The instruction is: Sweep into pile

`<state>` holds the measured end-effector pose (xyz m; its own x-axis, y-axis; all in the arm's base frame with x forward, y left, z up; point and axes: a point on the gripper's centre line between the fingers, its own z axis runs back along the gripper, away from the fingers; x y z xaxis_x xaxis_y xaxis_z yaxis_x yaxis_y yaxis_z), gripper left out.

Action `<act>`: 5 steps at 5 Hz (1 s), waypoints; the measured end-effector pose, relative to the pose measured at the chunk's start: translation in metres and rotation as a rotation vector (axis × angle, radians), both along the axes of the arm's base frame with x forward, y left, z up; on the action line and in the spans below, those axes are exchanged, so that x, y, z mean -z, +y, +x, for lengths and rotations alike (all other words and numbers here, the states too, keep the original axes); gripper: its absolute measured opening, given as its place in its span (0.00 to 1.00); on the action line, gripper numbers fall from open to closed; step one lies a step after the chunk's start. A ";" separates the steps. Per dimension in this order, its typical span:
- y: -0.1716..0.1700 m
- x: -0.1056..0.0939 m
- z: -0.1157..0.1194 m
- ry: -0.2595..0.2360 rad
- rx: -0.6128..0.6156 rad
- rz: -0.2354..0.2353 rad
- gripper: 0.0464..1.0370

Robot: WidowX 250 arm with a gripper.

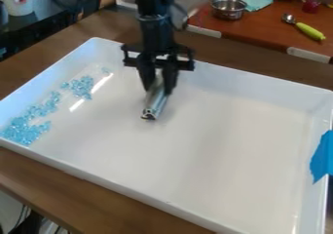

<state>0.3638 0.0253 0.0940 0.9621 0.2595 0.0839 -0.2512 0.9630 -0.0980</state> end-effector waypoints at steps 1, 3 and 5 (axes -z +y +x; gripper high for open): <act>0.015 0.000 -0.002 0.002 -0.036 0.003 0.33; 0.065 0.002 -0.015 0.009 -0.152 0.045 0.33; 0.087 0.004 -0.031 -0.053 -0.367 -0.017 0.33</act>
